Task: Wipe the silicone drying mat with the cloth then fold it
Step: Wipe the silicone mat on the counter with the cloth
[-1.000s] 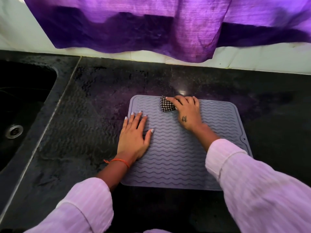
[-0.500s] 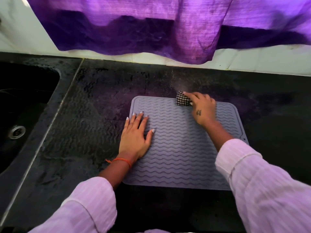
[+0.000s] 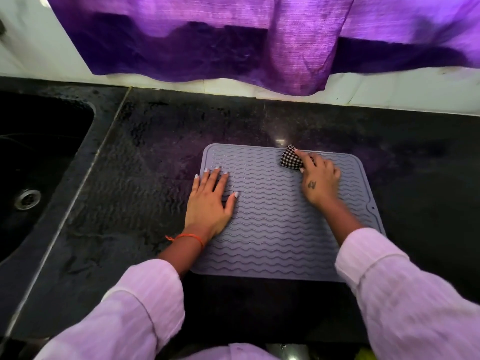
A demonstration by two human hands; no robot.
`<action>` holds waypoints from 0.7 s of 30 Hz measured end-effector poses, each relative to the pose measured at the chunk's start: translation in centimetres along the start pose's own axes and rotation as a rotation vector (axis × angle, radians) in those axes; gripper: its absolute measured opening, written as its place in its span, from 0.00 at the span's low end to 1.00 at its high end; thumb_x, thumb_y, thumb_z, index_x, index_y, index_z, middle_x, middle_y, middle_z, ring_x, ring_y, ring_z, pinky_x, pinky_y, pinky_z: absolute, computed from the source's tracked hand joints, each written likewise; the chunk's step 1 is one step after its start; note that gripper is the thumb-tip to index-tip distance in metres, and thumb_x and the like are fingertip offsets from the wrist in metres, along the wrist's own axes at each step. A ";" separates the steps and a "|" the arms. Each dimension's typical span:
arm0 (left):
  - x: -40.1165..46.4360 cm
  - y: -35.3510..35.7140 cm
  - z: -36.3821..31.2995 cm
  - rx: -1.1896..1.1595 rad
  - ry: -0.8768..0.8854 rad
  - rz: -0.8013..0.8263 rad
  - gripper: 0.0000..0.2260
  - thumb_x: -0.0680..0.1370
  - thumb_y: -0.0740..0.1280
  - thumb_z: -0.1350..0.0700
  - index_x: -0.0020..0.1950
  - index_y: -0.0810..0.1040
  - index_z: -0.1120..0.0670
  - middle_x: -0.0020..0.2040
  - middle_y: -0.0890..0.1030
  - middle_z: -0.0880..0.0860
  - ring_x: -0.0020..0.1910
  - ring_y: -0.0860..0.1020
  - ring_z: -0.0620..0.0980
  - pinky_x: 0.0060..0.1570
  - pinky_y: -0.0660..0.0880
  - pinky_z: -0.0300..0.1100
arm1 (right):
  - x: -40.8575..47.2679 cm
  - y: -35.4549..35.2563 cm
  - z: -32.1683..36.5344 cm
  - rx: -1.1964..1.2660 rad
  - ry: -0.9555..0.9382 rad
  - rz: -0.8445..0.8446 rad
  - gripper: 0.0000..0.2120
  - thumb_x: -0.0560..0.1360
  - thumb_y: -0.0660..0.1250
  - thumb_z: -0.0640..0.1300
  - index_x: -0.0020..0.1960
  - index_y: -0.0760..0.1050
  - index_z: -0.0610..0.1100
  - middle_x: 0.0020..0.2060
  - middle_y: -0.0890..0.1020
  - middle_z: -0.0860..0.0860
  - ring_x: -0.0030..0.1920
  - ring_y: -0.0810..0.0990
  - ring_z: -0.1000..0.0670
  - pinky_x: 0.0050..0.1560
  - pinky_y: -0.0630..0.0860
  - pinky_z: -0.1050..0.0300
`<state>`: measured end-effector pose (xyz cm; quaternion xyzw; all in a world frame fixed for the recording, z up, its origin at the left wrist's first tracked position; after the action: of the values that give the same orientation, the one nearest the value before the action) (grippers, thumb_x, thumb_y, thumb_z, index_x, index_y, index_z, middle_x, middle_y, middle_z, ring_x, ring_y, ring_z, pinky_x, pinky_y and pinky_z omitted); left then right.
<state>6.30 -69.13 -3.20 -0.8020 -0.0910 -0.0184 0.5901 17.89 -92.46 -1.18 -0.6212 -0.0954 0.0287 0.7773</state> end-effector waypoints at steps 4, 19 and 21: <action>0.0 -0.1 0.0 0.004 0.000 0.001 0.32 0.76 0.44 0.37 0.75 0.62 0.51 0.76 0.60 0.52 0.76 0.54 0.52 0.75 0.41 0.46 | 0.1 -2.0 0.1 0.085 0.000 0.014 0.25 0.76 0.59 0.38 0.70 0.66 0.57 0.64 0.72 0.50 0.62 0.68 0.44 0.62 0.61 0.46; 0.0 -0.3 -0.3 0.063 0.027 -0.007 0.31 0.77 0.44 0.38 0.74 0.63 0.53 0.75 0.62 0.55 0.75 0.57 0.55 0.74 0.40 0.50 | -11.4 -1.0 0.7 0.014 -0.108 -0.147 0.28 0.71 0.61 0.36 0.68 0.69 0.55 0.60 0.76 0.50 0.55 0.72 0.45 0.57 0.62 0.48; -0.2 -0.3 -0.4 0.064 0.031 -0.008 0.32 0.76 0.43 0.37 0.74 0.63 0.53 0.75 0.62 0.55 0.75 0.57 0.55 0.75 0.41 0.50 | -10.5 -1.3 0.7 0.035 -0.103 -0.128 0.27 0.70 0.61 0.38 0.67 0.70 0.55 0.58 0.77 0.51 0.53 0.73 0.45 0.55 0.63 0.49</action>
<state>6.12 -69.42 -2.82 -0.7820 -0.0857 -0.0304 0.6166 7.35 -93.77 -0.93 -0.5978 -0.1743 0.0123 0.7823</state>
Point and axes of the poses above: each hand's wrist, its own x-axis towards the middle knuckle, its own y-axis out of the palm, z = x × y, the point moved 9 cm from there along x, towards the middle knuckle
